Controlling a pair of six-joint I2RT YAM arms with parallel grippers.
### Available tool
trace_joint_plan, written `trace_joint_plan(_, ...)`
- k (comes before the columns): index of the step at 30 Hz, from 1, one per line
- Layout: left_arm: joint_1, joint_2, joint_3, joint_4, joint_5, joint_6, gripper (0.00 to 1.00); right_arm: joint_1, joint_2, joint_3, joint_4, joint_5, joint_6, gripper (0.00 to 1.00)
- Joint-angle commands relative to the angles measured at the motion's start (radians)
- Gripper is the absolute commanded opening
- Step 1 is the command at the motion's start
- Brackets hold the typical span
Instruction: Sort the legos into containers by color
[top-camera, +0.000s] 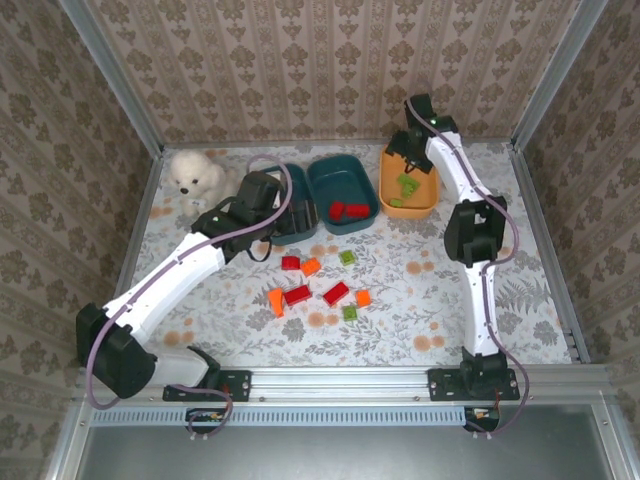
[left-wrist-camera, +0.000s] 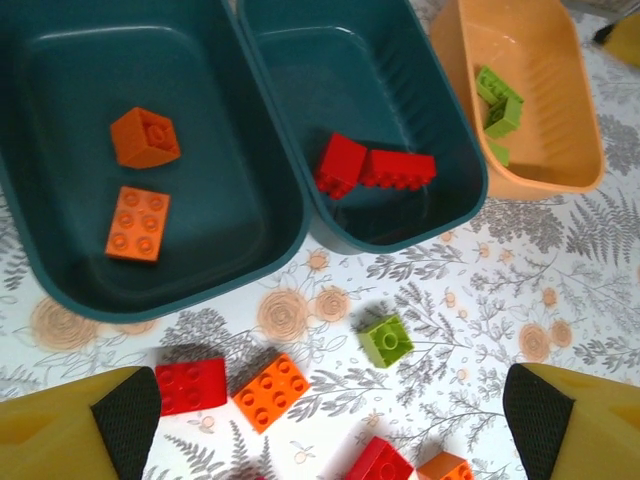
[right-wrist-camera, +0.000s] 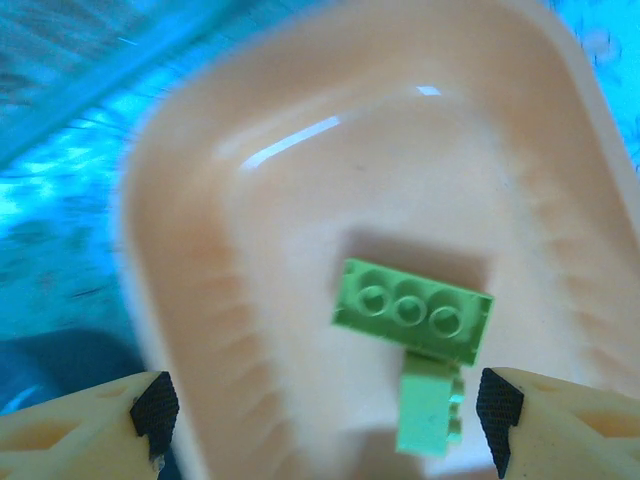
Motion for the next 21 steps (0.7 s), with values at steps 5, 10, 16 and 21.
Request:
trace_joint_plan(5,-0.033,0.014,-0.018,-0.084,0.09,0.187,0.88,0.17,-0.483,-0.448,0.236,-0.035,-0.076,0.77)
trace_joint_plan(10,-0.129,0.14,0.026,-0.089,0.201,0.34,0.86,0.241,-0.813,-0.887,0.321,-0.139,-0.022,0.77)
trace_joint_plan(16,-0.246,0.333,0.136,-0.124,0.191,0.299,0.86,0.263,-1.216,-1.178,0.109,-0.118,-0.003,0.78)
trace_joint_plan(21,-0.276,0.499,0.319,-0.262,0.194,0.055,0.84,0.262,-1.415,-1.178,-0.084,-0.046,-0.014,0.79)
